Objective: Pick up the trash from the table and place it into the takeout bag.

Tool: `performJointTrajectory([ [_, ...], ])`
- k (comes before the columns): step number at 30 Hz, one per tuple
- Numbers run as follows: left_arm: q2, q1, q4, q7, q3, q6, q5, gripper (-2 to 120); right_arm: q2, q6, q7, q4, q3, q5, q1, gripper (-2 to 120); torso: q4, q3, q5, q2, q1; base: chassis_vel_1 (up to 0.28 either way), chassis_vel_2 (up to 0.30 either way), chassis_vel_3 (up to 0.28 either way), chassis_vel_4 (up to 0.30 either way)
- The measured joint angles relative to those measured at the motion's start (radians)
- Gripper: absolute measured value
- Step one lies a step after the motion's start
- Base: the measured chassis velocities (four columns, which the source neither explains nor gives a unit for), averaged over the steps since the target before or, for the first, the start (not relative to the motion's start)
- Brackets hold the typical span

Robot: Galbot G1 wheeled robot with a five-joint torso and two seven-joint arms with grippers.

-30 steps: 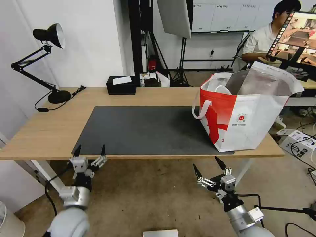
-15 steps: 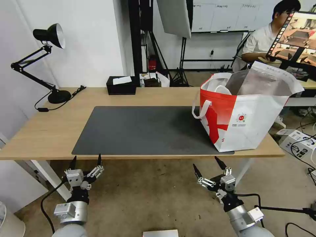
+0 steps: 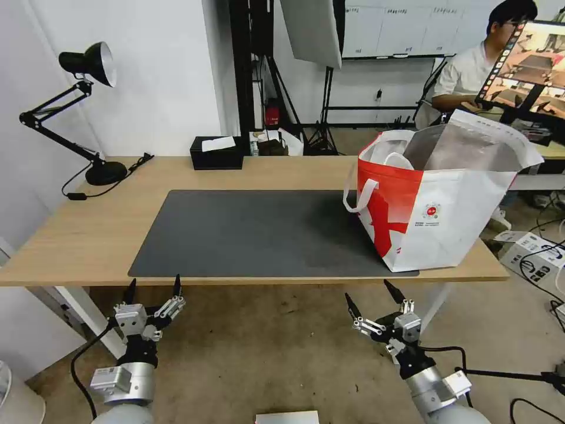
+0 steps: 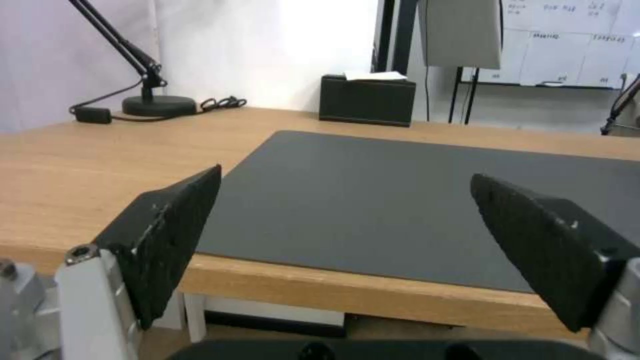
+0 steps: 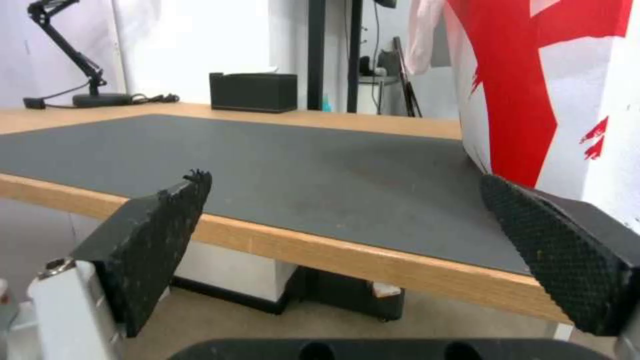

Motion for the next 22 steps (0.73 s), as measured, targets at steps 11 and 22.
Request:
performJointTrajectory([
  [11,0.001,-0.001,0.000,0.000,0.001,0.002,-0.001,100,0.000,0.000,0.000,0.000,0.000,0.000,0.000,100,0.0000,0.000,0.0000,0.000,0.000,0.000,0.000,0.000,0.000],
  [22,0.002,-0.002,0.000,0.000,0.002,0.003,-0.001,100,0.000,0.000,0.000,0.000,0.000,0.000,0.000,100,0.0001,0.000,-0.0001,0.000,0.000,0.000,0.000,0.000,0.000],
])
